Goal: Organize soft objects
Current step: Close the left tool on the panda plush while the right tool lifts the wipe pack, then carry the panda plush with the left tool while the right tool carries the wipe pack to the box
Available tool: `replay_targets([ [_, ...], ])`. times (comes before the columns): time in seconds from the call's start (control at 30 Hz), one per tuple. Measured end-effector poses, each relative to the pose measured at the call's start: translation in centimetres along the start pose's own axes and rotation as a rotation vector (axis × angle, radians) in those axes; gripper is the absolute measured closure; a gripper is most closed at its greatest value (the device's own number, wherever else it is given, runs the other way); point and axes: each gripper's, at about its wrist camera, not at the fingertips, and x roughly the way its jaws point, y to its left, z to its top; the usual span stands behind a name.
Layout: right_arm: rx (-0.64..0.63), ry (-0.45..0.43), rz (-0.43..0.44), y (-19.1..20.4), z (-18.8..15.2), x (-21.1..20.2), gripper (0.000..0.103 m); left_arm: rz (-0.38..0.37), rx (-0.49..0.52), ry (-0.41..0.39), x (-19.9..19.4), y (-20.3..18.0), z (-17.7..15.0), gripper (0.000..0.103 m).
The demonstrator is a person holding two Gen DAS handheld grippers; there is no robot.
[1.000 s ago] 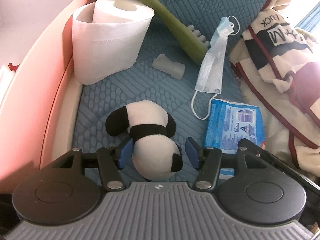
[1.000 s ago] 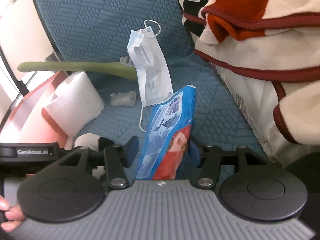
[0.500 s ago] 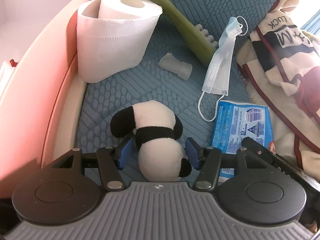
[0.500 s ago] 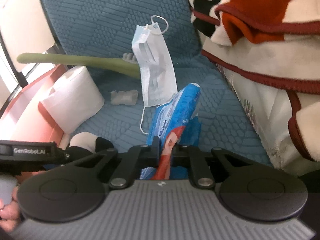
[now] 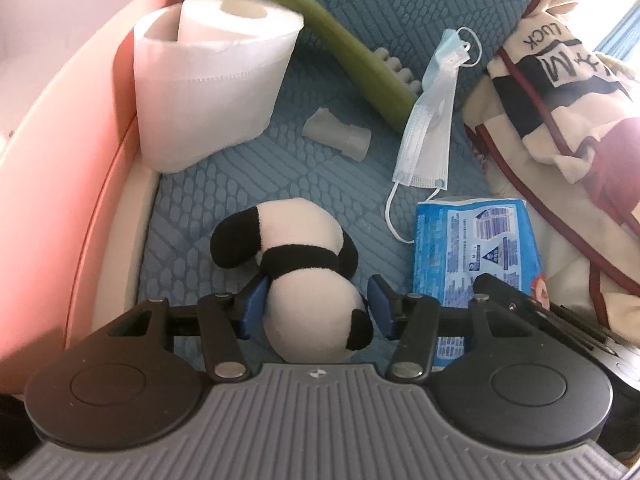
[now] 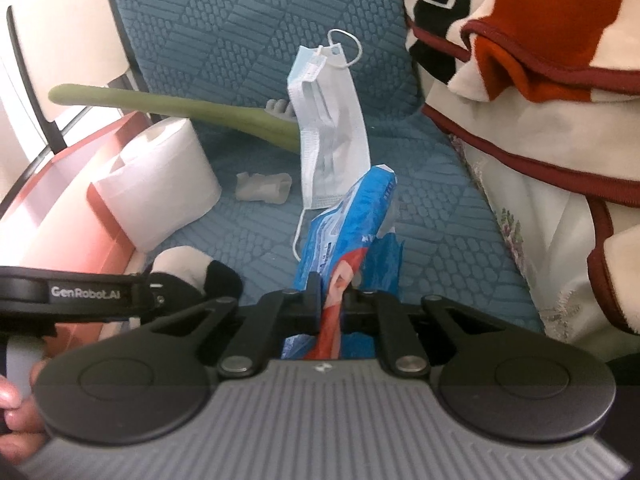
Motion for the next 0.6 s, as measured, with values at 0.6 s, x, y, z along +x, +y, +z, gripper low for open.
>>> replay_targets([
  [0.6, -0.041, -0.040, 0.019, 0.5, -0.1, -6.0, 0.093, -0.029, 0.046, -0.086, -6.7, -1.6, -1.5, 0.044],
])
